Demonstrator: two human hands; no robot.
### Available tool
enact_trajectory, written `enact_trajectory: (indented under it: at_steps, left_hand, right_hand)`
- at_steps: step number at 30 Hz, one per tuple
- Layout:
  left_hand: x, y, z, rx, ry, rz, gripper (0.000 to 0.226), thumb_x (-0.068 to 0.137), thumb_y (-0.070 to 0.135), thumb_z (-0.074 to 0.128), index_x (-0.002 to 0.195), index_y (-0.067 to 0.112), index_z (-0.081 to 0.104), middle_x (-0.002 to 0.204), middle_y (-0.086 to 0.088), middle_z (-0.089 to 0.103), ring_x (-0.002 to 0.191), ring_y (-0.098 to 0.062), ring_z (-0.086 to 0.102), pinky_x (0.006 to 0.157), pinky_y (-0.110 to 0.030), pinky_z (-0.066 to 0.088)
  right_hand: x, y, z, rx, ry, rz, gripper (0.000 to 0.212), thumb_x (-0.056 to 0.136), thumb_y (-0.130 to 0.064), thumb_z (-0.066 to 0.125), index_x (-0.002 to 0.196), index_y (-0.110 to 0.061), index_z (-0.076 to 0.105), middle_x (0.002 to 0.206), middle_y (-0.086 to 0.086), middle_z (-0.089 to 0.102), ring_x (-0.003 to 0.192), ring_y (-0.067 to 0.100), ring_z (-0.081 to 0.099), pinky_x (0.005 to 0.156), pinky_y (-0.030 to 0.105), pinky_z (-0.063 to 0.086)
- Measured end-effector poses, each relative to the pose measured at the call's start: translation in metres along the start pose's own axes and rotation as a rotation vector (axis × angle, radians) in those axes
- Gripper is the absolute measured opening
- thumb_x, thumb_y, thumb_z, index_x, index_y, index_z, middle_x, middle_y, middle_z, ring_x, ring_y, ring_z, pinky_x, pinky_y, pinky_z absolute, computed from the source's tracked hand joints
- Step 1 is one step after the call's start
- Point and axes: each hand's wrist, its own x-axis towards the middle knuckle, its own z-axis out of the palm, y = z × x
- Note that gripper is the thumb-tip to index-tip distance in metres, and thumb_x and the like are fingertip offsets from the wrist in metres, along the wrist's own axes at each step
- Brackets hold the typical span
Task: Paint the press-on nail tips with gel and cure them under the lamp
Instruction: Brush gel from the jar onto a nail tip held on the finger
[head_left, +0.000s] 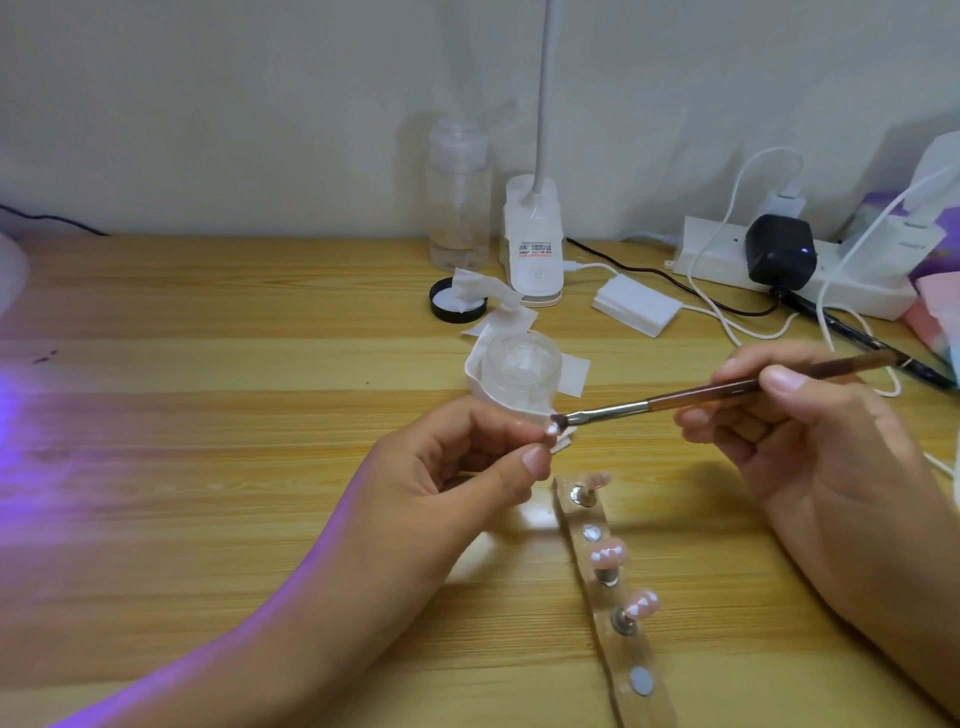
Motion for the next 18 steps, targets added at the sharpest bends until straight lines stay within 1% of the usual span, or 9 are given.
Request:
enact_trajectory:
  at_steps: [3,5,8,10,12,15,18]
  left_hand:
    - [0.0004,0.0005,0.0008,-0.001,-0.008,0.004,0.010,0.076,0.025,0.069,0.081,0.031,0.075,0.083,0.007,0.075,0.075,0.000,0.065,0.068,-0.011,0.049]
    - [0.0004,0.0005,0.0009,-0.002,-0.010,0.005,0.007,0.077,0.025,0.071,0.080,0.031,0.075,0.082,0.008,0.075,0.074,0.000,0.065,0.067,-0.010,0.049]
    - [0.0003,-0.0007,0.0003,0.007,-0.005,0.005,0.007,0.076,0.027,0.071,0.079,0.032,0.074,0.082,0.009,0.074,0.073,0.000,0.064,0.068,-0.011,0.049]
    - [0.0007,-0.0020,-0.0002,0.010,0.003,0.008,0.008,0.074,0.026,0.070,0.079,0.032,0.074,0.081,0.008,0.073,0.072,-0.001,0.063,0.068,-0.011,0.049]
    - [0.0010,-0.0024,-0.0003,0.013,-0.004,0.015,0.010,0.075,0.025,0.070,0.080,0.033,0.075,0.085,0.009,0.074,0.075,-0.001,0.064,0.070,-0.012,0.050]
    - [0.0012,-0.0026,-0.0002,0.013,-0.015,0.023,0.011,0.077,0.025,0.069,0.082,0.033,0.075,0.091,0.009,0.075,0.079,-0.003,0.066,0.072,-0.013,0.051]
    - [0.0014,-0.0035,-0.0004,0.004,-0.004,0.016,0.010,0.075,0.026,0.070,0.081,0.032,0.075,0.087,0.006,0.075,0.077,-0.004,0.066,0.070,-0.013,0.051]
  right_hand:
    - [0.0014,0.0006,-0.0028,-0.022,0.053,0.004,0.038,0.090,-0.012,0.040,0.078,-0.024,0.074,0.069,0.005,0.072,0.071,0.015,0.070,0.069,0.021,0.056]
    - [0.0015,-0.0003,-0.0028,0.004,0.058,0.003,0.039,0.090,-0.012,0.040,0.077,-0.024,0.075,0.068,0.003,0.071,0.070,0.014,0.070,0.069,0.021,0.056]
    - [0.0003,-0.0017,0.0004,0.043,-0.011,0.000,0.035,0.089,-0.014,0.042,0.078,-0.025,0.075,0.069,0.001,0.070,0.069,0.013,0.069,0.068,0.021,0.056]
    - [-0.0001,-0.0002,0.0012,0.023,-0.028,0.003,0.036,0.088,-0.013,0.042,0.078,-0.025,0.075,0.068,0.000,0.070,0.068,0.013,0.069,0.068,0.021,0.056]
    - [0.0007,0.0016,-0.0006,-0.008,0.006,0.009,0.040,0.089,-0.013,0.039,0.076,-0.025,0.075,0.068,0.001,0.070,0.067,0.014,0.069,0.067,0.021,0.056]
    - [0.0026,0.0010,-0.0040,0.005,0.065,0.005,0.037,0.089,-0.014,0.041,0.076,-0.023,0.074,0.067,0.003,0.070,0.067,0.014,0.068,0.067,0.020,0.055]
    - [0.0013,-0.0014,-0.0033,0.053,0.002,-0.013,0.032,0.088,-0.016,0.045,0.078,-0.025,0.074,0.070,-0.002,0.069,0.069,0.012,0.068,0.068,0.020,0.055]
